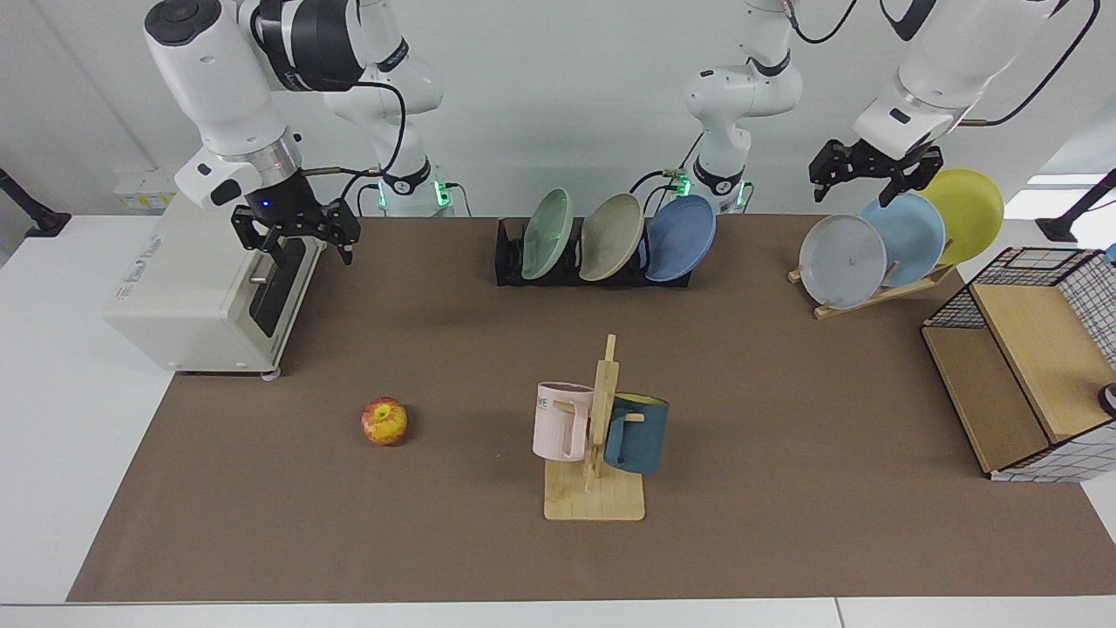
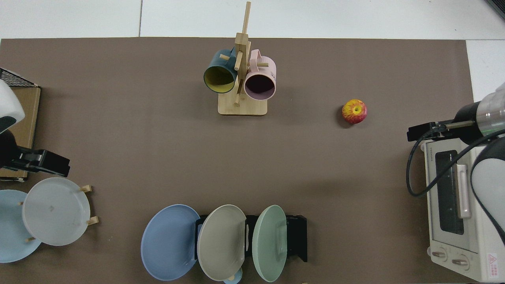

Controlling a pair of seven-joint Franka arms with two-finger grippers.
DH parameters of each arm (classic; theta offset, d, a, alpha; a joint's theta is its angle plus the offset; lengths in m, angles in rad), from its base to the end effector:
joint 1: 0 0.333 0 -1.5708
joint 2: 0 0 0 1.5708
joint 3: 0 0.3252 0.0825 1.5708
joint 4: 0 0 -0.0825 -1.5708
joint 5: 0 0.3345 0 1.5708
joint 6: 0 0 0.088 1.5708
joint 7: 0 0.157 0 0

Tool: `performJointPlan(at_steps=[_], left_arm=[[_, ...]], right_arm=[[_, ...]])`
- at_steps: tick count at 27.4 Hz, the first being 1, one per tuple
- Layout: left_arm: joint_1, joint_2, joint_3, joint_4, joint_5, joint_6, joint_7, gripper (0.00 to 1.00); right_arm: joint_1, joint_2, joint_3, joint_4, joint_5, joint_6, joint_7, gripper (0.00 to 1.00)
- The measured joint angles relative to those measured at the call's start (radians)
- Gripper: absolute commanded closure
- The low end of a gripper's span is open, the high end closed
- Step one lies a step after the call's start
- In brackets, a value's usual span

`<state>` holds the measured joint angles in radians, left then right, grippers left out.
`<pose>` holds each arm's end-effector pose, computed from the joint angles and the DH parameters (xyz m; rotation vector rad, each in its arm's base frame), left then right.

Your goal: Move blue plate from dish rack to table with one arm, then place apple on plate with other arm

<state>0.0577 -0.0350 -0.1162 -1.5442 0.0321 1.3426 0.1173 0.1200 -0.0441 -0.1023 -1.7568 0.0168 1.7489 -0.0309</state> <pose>0.4601 -0.0224 0.5944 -3.0885 0.2643 0.2607 0.5045 0.0104 0.5421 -3.1194 -0.0717 -0.0563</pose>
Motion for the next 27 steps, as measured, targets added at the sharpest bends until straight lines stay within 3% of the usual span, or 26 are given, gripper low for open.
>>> performJointPlan(at_steps=[27], left_arm=[[0.0, -0.01, 0.002, -0.013, -0.033, 0.042, -0.001, 0.0]], right_arm=[[-0.001, 0.002, -0.001, 0.015, 0.0, 0.004, 0.001, 0.0]])
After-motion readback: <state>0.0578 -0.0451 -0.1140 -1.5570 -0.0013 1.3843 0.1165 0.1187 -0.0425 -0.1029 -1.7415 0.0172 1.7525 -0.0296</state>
